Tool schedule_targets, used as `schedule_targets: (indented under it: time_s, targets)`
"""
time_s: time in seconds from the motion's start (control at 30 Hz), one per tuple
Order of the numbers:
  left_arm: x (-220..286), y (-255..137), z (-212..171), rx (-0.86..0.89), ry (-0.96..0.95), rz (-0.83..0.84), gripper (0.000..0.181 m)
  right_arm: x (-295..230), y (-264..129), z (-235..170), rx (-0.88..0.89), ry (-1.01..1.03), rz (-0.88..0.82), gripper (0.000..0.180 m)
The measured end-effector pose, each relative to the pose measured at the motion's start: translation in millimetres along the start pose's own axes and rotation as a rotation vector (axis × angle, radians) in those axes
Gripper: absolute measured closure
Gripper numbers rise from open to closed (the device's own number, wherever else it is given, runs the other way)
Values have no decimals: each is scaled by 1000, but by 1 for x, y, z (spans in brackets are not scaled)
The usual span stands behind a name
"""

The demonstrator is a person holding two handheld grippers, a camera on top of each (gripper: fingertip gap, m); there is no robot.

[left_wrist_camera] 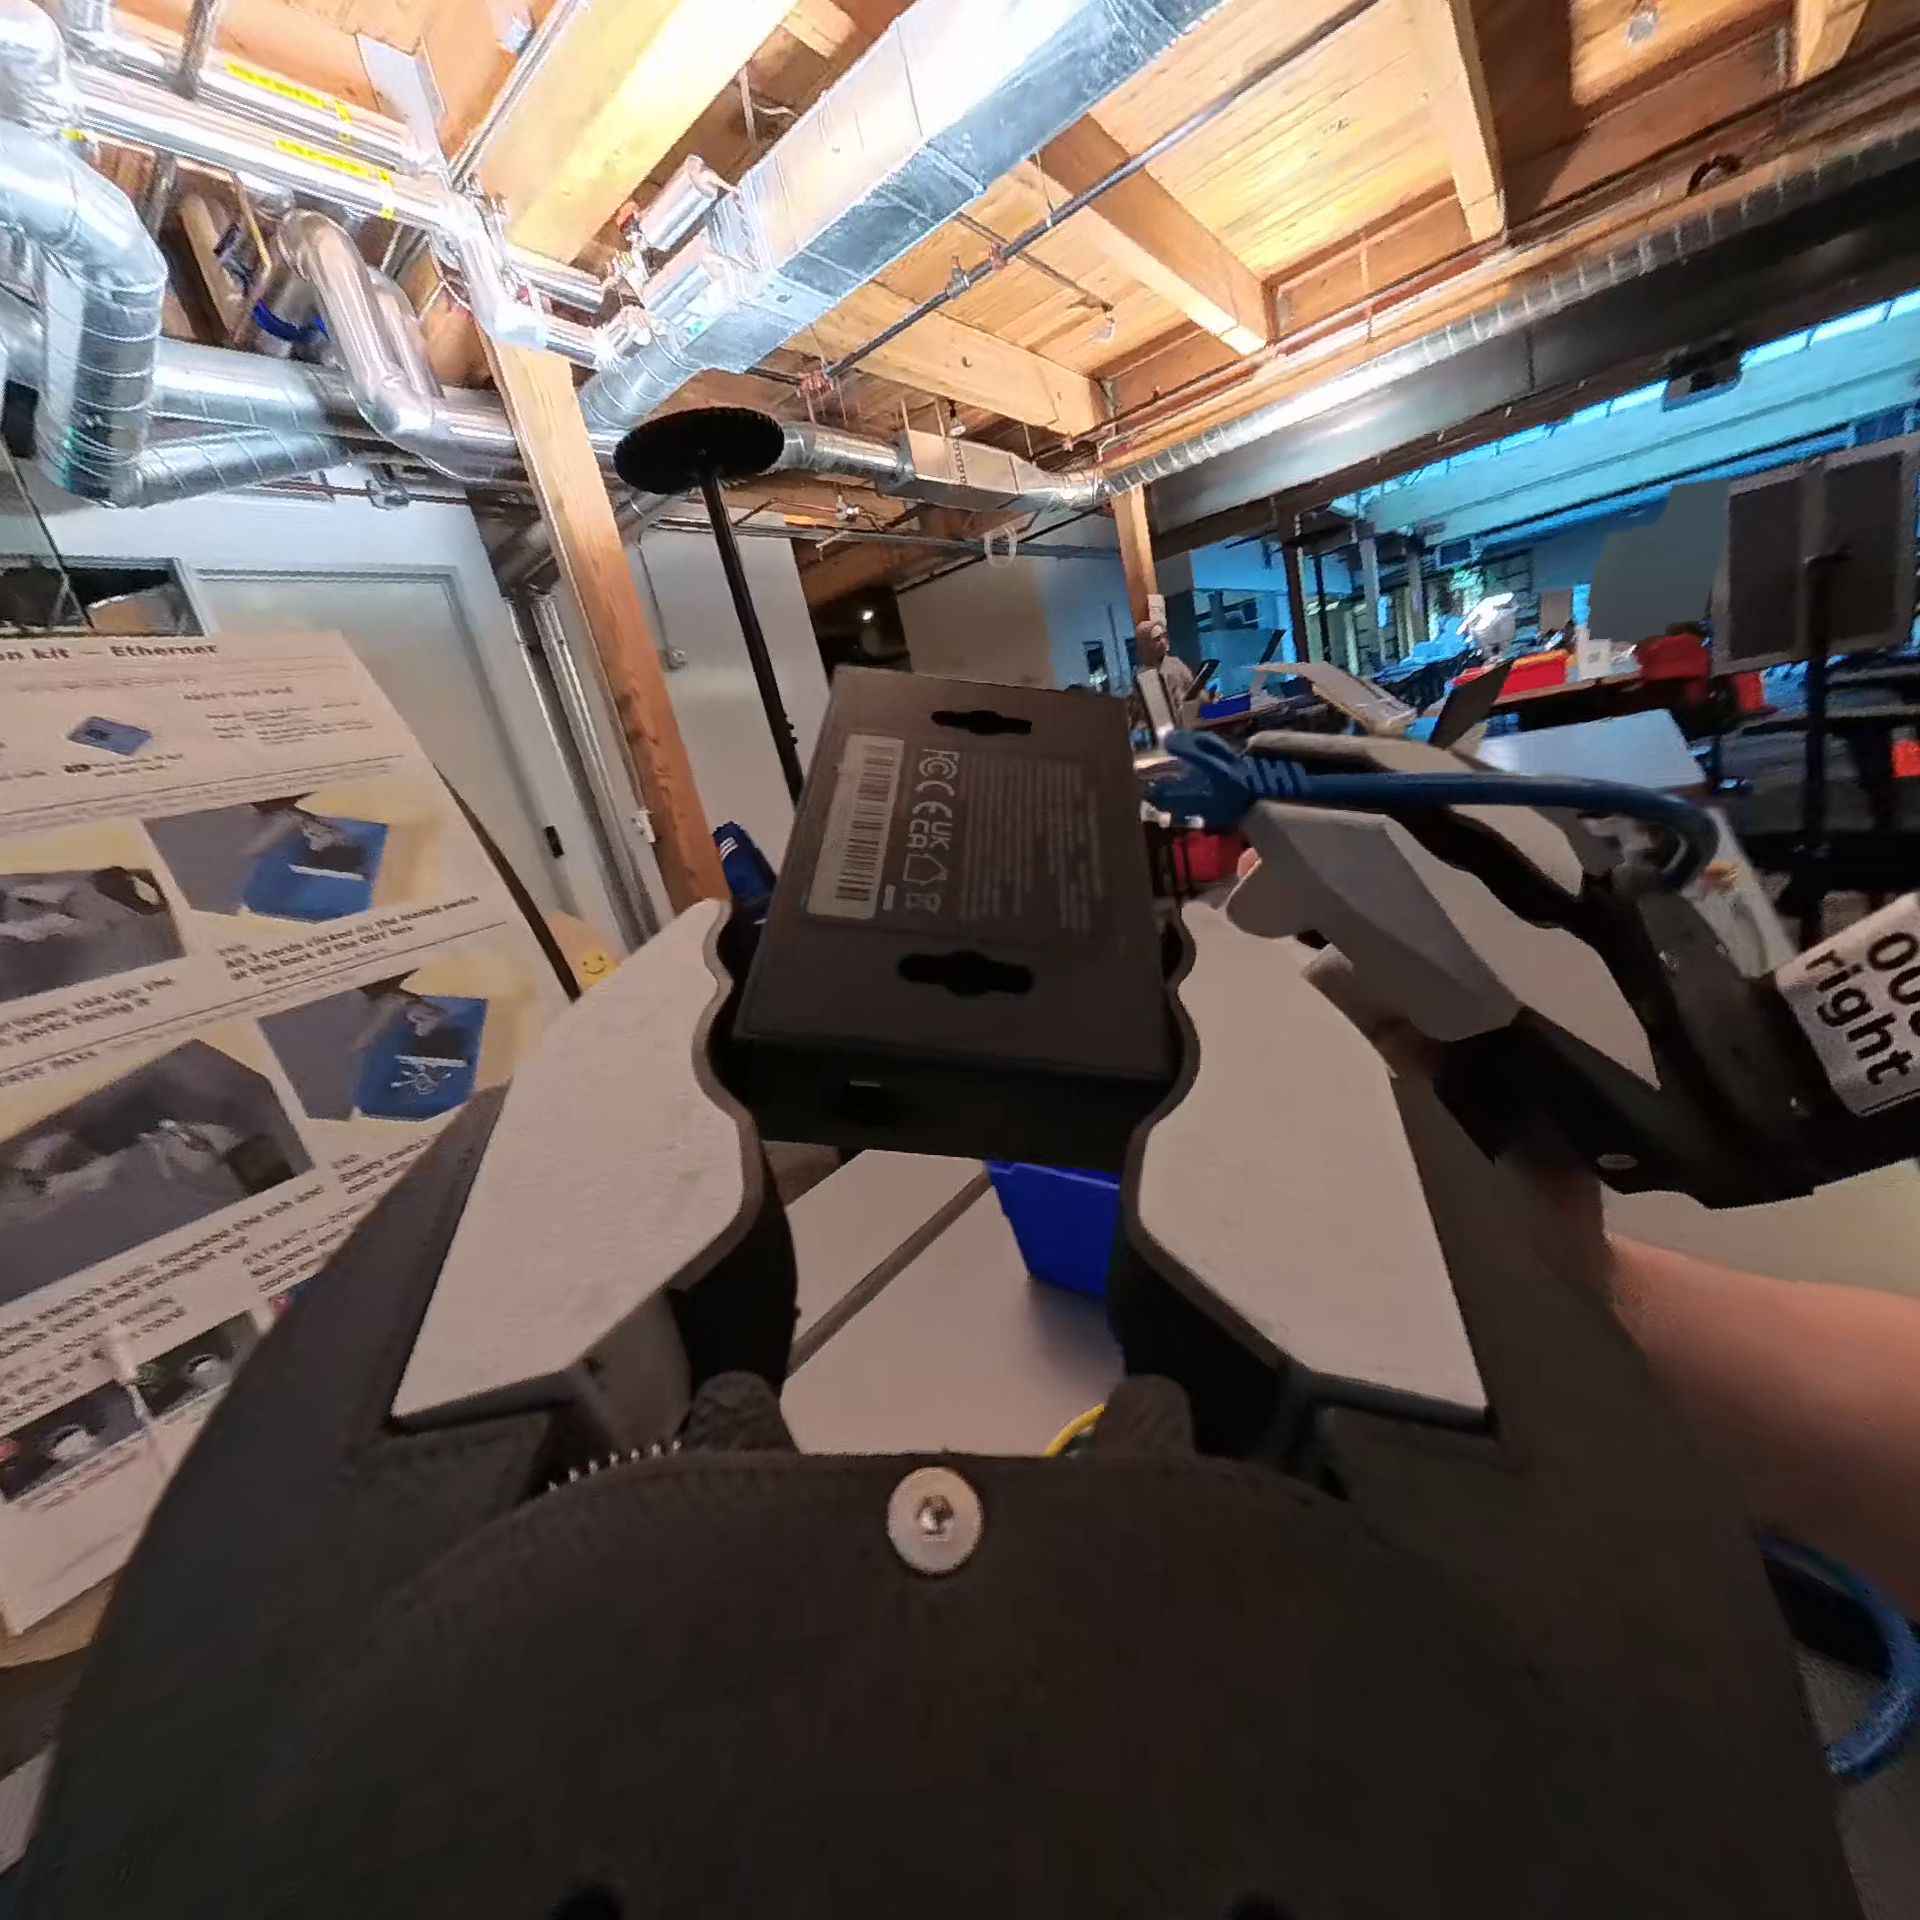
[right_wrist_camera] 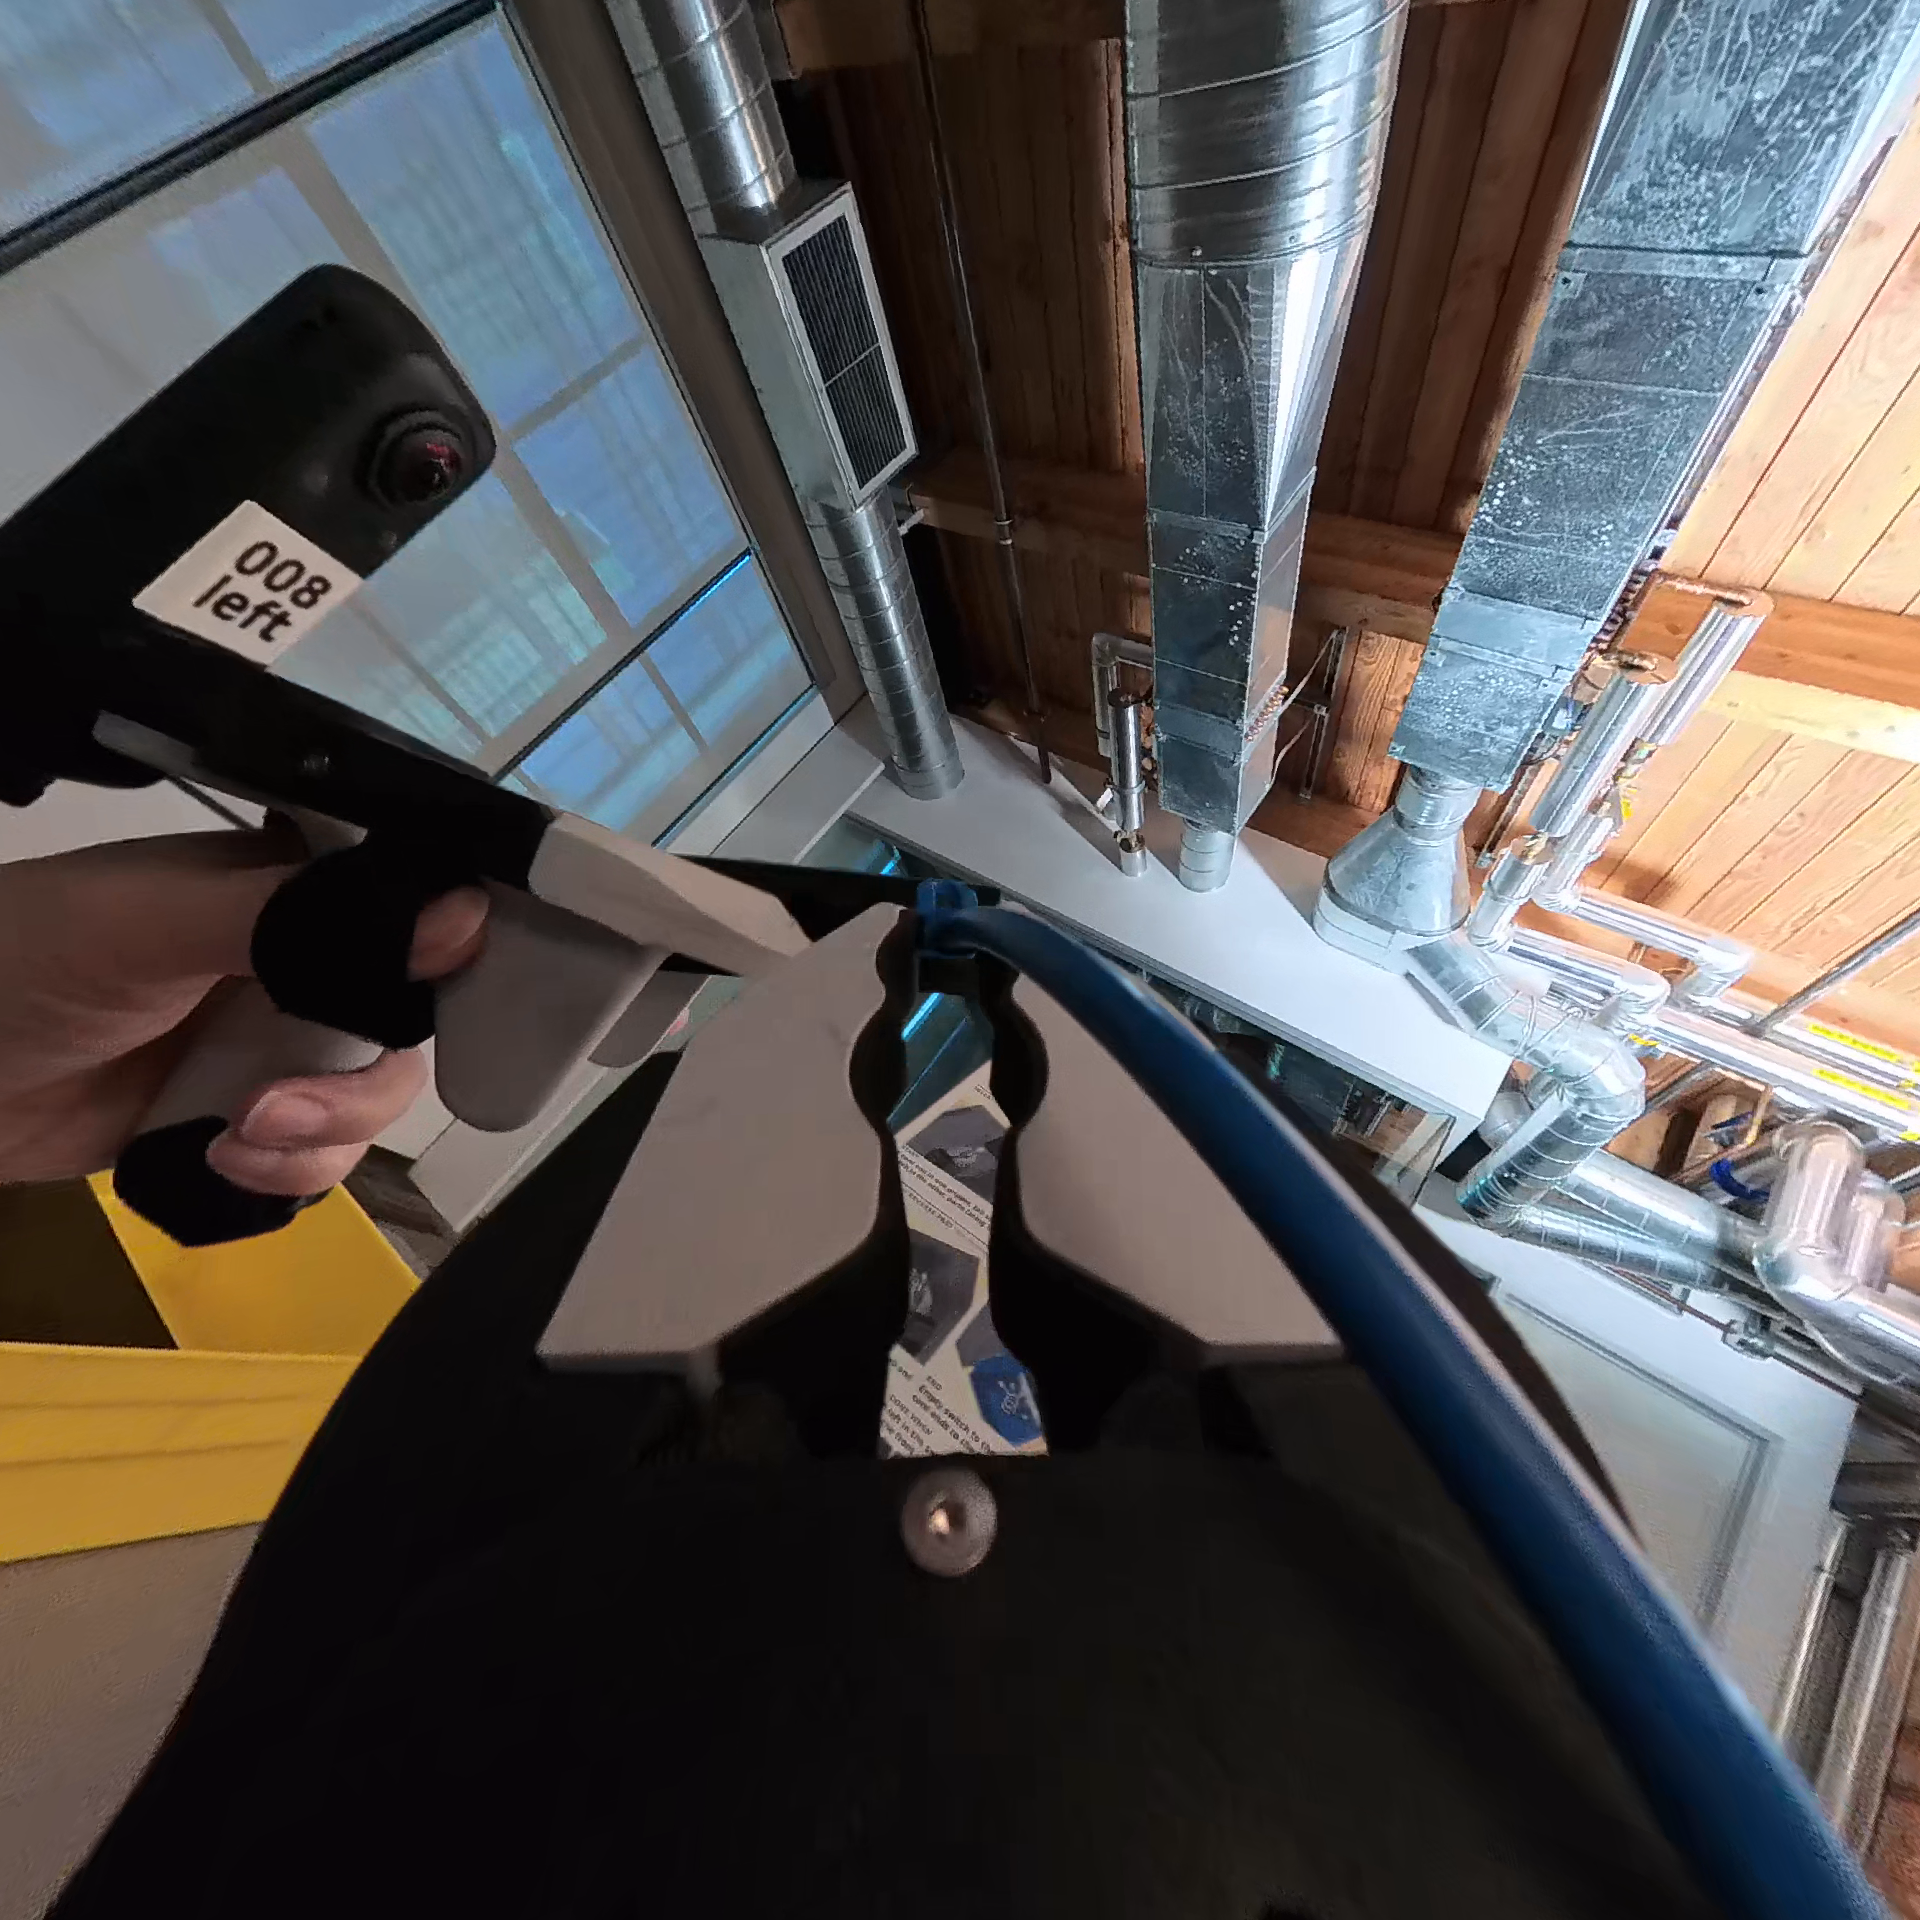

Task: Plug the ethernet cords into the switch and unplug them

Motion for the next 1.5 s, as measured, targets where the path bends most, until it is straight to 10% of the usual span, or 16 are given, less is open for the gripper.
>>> schedule_targets:
  time_s: [0.03,1.5]
  targets:
    - [1,1,-2,-14,13,7,107,0,0,0,3,9,-5,168]
    - [-16,0,-30,-329,289,158,108,-4,9,-39,-143,235,188,167]
Point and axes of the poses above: each gripper's, where its closed fingertips meet, y out along the fingers, z out of its top, x = y × z across the jaws, the point moved 3 cm from there along -y, back along the fingers, and after that the axes turned 3 degrees about -x, right-handed, at the moved point
